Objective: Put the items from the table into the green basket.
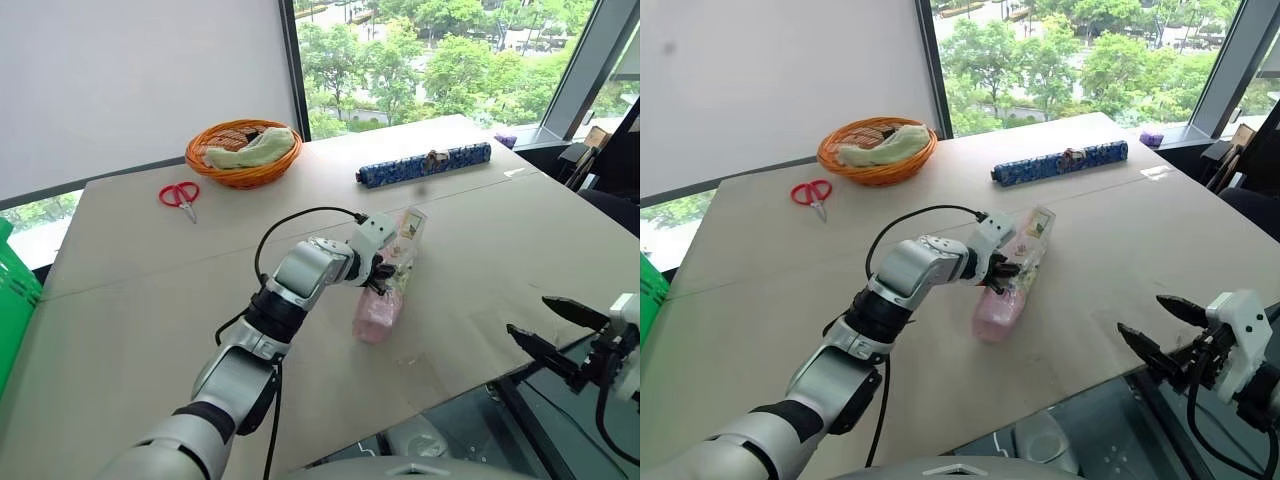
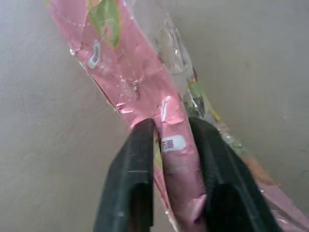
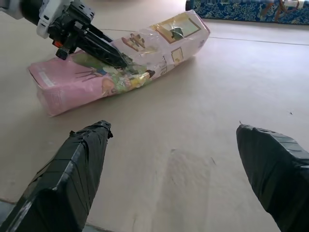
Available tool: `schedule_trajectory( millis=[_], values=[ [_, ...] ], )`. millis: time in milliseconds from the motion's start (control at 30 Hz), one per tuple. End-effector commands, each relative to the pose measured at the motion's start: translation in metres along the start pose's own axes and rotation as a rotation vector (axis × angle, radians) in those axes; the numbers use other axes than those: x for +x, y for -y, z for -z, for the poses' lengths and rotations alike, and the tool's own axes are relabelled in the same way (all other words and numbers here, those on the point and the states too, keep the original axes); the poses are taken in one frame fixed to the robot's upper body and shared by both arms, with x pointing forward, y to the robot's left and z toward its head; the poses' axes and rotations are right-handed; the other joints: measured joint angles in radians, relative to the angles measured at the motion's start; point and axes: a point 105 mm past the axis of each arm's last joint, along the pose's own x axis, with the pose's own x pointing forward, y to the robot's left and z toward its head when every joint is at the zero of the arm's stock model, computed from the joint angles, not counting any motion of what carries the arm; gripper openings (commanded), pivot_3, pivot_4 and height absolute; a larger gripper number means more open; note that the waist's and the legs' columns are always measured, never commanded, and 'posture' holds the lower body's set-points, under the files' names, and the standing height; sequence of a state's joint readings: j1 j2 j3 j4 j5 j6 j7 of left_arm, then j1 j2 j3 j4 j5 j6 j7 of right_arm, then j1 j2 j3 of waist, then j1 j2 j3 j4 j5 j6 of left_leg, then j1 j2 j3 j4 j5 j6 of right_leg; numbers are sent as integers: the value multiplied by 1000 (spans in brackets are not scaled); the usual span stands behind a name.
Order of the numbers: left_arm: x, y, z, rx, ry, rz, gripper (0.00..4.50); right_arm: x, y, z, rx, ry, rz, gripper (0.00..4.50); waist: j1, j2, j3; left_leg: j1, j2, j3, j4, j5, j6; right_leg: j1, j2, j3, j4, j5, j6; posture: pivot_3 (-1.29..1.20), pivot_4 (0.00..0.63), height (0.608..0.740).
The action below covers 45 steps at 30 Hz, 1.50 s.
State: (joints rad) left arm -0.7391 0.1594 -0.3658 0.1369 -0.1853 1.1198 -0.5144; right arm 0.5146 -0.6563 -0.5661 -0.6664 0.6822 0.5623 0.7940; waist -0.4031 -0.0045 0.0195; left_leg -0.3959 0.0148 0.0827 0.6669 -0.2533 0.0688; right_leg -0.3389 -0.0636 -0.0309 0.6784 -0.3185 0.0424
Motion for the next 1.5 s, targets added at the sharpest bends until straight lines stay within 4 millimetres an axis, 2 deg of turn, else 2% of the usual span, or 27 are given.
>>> schedule_trajectory(
  millis=[33, 167, 300, 400, 533, 567, 667, 733, 767, 833, 933, 1033, 1100, 1200, 1400, 1433, 1467, 1500],
  values=[
    [-1, -7, -14, -26, 78, -42, 40, 4, 1, -11, -51, 28, -18, 4500, 2, -1, 1, 0, 0, 0, 0, 0, 0, 0, 0, 0, 0, 0, 0, -526, 0, 740],
    [-15, -32, -45, -22, 230, -146, 40, 13, -4, -22, -71, 73, -71, 4500, -1, -2, 3, 0, -1, 0, 0, 0, 0, 0, -1, 0, 0, 1, 1, -499, 0, 740],
    [-49, -89, -76, -4, 355, -362, 40, 34, -15, -40, -88, 145, -170, 4500, -11, -8, 13, -1, -1, 0, 0, 0, 0, -1, 0, 0, 1, 1, 2, -466, 0, 740],
    [-92, -140, -90, 43, 409, -572, 40, 56, -31, -60, -96, 223, -278, 4500, -23, -9, 15, -1, -1, -1, 0, 1, 2, -2, 0, 1, 1, 2, 2, -438, 0, 740],
    [-165, -195, -94, 42, 470, -845, 40, 82, -49, -87, -129, 304, -391, 4500, -18, -10, 17, -2, -2, -1, -3, 3, 4, -4, 0, 1, 1, 2, 2, -369, 0, 740],
    [-187, -206, -92, 43, 481, -925, 40, 87, -52, -93, -138, 319, -412, 4500, 8, -11, 18, -2, -2, -1, -3, 3, 4, -4, 0, 1, 1, 2, 2, -350, 0, 740],
    [-274, -237, -72, 40, 477, -1221, 40, 104, -64, -112, -147, 378, -493, 4500, 30, -15, 23, -4, -3, 0, -8, 5, 0, -9, -1, 3, 1, 2, 2, -275, 0, 740],
    [-313, -246, -56, 32, 454, -1349, 40, 110, -72, -120, -140, 403, -543, 4500, 42, -16, 23, -5, -3, 0, -10, 6, 0, -11, 0, 4, 1, 2, 2, -249, 0, 740],
    [-337, -252, -41, -23, 455, -1421, 40, 114, -75, -124, -144, 411, -565, 4500, 57, -16, 23, -5, -4, 0, -11, 6, -1, -12, 0, 4, 1, 2, 2, -223, 0, 740],
    [-363, -255, -22, -84, 446, -1509, 40, 119, -77, -128, -152, 417, -584, 4500, 91, -16, 23, -5, -4, 1, -14, 6, -1, -13, -1, 5, 1, 2, 2, -197, 0, 740],
    [-393, -256, 15, -90, 309, -1629, 40, 126, -78, -138, -174, 443, -595, 4500, 177, -17, 23, -5, -5, 1, -15, 6, -1, -15, -3, 5, 1, 2, 1, -171, 0, 740],
    [-411, -255, 45, -78, 189, -1693, 40, 131, -82, -150, -183, 475, -621, 4500, 233, -19, 21, -8, -7, 2, -15, 6, -1, -18, -6, 4, 1, 2, 1, -154, 0, 740],
    [-417, -256, 57, -85, 149, -1710, 40, 133, -85, -154, -187, 487, -645, 4500, 284, -26, 17, -18, -8, 0, -12, 6, -1, -27, -7, 2, 1, 2, 1, -154, 0, 740],
    [-421, -259, 64, -68, 121, -1711, 40, 135, -88, -155, -197, 487, -657, 4500, 308, -26, 17, -21, -8, 0, -7, 4, -6, -29, -8, 0, 2, 3, 0, -140, 0, 740],
    [-426, -264, 83, -97, 75, -1728, 40, 135, -94, -155, -190, 489, -677, 4500, 302, -24, 15, -19, -8, 1, -7, 6, -9, -30, -9, 1, 7, 5, -4, -151, 0, 740],
    [-427, -265, 85, -101, 68, -1736, 651, 134, -94, -155, -191, 490, -678, 4500, 301, -24, 15, -19, -8, 2, -7, 6, -10, -32, -10, 1, 10, 4, -4, -151, 0, 740],
    [-428, -265, 87, -103, 63, -1741, 834, 134, -95, -155, -192, 490, -678, 4500, 299, -23, 15, -19, -8, 2, -7, 6, -10, -33, -10, 1, 12, 4, -4, -151, 0, 740],
    [-427, -265, 89, -108, 60, -1740, 1232, 134, -96, -156, -187, 494, -682, 4500, 297, -23, 15, -20, -8, 3, -7, 6, -10, -36, -10, 1, 16, 4, -5, -150, 0, 740]
  ],
)
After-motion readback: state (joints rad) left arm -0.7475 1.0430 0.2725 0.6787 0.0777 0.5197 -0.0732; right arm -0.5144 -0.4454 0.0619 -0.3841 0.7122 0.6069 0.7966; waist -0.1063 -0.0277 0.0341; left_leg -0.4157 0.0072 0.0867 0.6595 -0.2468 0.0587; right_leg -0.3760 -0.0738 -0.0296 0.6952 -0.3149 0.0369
